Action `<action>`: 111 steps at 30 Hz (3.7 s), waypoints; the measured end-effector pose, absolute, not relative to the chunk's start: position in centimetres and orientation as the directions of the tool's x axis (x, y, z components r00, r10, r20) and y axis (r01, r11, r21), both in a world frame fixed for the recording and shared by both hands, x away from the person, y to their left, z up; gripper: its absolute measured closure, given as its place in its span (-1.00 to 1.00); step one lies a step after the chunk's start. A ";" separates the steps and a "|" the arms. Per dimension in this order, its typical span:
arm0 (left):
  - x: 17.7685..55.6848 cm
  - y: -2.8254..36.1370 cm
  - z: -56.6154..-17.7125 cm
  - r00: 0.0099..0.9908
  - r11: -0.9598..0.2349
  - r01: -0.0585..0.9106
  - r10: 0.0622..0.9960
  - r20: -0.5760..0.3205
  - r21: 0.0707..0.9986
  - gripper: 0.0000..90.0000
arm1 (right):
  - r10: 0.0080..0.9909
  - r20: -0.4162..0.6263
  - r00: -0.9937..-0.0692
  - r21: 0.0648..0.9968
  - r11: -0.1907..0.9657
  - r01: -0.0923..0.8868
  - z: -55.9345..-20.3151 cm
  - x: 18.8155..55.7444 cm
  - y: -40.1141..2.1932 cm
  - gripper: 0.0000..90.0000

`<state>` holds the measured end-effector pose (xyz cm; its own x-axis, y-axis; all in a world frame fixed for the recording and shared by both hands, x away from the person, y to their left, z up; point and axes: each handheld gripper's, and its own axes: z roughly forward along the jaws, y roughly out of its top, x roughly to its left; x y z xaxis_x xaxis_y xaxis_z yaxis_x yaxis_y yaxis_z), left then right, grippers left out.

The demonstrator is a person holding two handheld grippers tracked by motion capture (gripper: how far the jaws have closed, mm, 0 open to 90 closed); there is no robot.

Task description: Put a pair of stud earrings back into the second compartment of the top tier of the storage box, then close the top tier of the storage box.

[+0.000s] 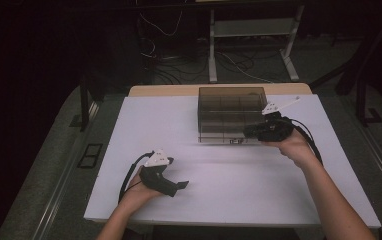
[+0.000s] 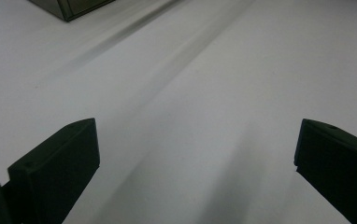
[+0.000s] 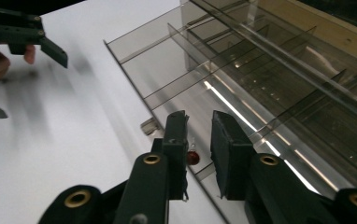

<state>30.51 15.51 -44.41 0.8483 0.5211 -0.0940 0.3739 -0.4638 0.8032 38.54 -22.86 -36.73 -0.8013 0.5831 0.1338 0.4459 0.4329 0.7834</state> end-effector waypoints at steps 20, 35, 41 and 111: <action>30.5 15.5 -44.4 0.850 -0.470 0.368 0.520 -0.085 0.802 -1.00 | 0.532 0.129 -0.837 0.761 0.488 0.427 -37.6 36.4 -22.3 0.96; 30.6 15.5 -44.4 0.851 -0.468 0.370 0.517 -0.090 0.803 -1.00 | 0.563 0.103 -0.820 0.749 0.499 0.436 -39.0 36.7 -22.1 0.96; 30.5 15.4 -44.4 0.850 -0.468 0.373 0.519 -0.092 0.801 -1.00 | 0.574 0.105 -0.812 0.752 0.488 0.443 -39.3 36.8 -22.0 0.97; 30.4 15.6 -44.4 0.848 -0.469 0.373 0.522 -0.090 0.800 -1.00 | 0.674 0.094 -0.733 0.794 0.394 0.463 -39.7 40.5 -22.0 0.97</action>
<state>30.36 15.56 -44.39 0.8481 0.5222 -0.0896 0.3734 -0.4692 0.8003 40.53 -22.04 -39.68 -0.7332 0.6736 0.0936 0.4631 0.3938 0.7940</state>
